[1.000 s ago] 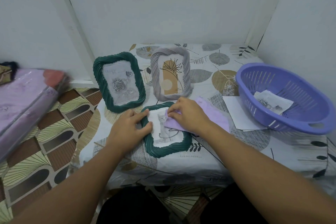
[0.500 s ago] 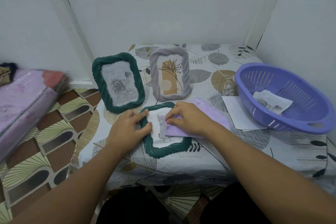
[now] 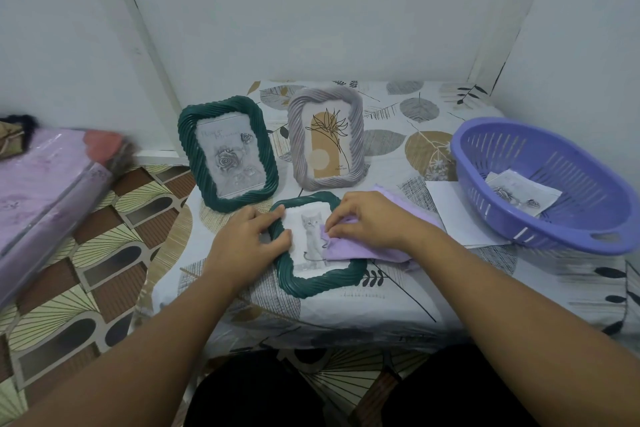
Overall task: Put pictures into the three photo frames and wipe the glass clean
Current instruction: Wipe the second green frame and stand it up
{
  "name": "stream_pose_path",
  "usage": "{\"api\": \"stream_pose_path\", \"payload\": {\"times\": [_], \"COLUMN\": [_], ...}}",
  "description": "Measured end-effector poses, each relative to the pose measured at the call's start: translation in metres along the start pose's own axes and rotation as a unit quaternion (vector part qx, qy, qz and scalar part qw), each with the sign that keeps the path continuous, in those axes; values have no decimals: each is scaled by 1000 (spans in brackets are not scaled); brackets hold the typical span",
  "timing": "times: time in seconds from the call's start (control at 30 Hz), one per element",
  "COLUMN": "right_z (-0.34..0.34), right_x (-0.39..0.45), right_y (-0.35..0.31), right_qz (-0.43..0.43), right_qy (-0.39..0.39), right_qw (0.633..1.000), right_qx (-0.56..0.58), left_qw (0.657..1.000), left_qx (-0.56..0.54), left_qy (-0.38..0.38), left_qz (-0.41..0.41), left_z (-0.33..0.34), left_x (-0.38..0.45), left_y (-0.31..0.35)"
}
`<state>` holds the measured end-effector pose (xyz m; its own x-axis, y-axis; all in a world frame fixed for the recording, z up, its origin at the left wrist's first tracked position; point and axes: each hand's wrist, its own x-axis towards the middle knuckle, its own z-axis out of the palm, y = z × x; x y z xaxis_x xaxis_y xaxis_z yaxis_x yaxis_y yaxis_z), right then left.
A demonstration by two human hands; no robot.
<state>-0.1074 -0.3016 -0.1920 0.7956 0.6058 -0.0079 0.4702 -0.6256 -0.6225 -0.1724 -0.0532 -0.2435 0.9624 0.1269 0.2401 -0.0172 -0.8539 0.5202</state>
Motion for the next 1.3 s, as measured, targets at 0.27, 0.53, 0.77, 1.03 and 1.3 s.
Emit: {"api": "stream_pose_path", "payload": {"times": [0.27, 0.53, 0.77, 1.03, 1.3], "right_z": [15, 10, -1, 7, 14], "right_x": [8, 10, -3, -6, 3], "right_y": [0, 1, 4, 0, 1], "right_qz": [3, 7, -4, -19, -19], "right_qy": [61, 80, 14, -10, 45], "right_qw": [997, 991, 999, 1000, 998], "right_qx": [-54, -105, -30, -4, -43], "left_qw": [1000, 1000, 1000, 1000, 1000], "left_qx": [6, 0, 3, 4, 9], "left_qy": [-3, -2, -4, -5, -8], "left_qz": [1, 3, 4, -1, -3], "left_z": [0, 1, -1, -2, -2], "left_x": [0, 0, 0, 0, 0], "left_y": [-1, -1, 0, 1, 0]}}
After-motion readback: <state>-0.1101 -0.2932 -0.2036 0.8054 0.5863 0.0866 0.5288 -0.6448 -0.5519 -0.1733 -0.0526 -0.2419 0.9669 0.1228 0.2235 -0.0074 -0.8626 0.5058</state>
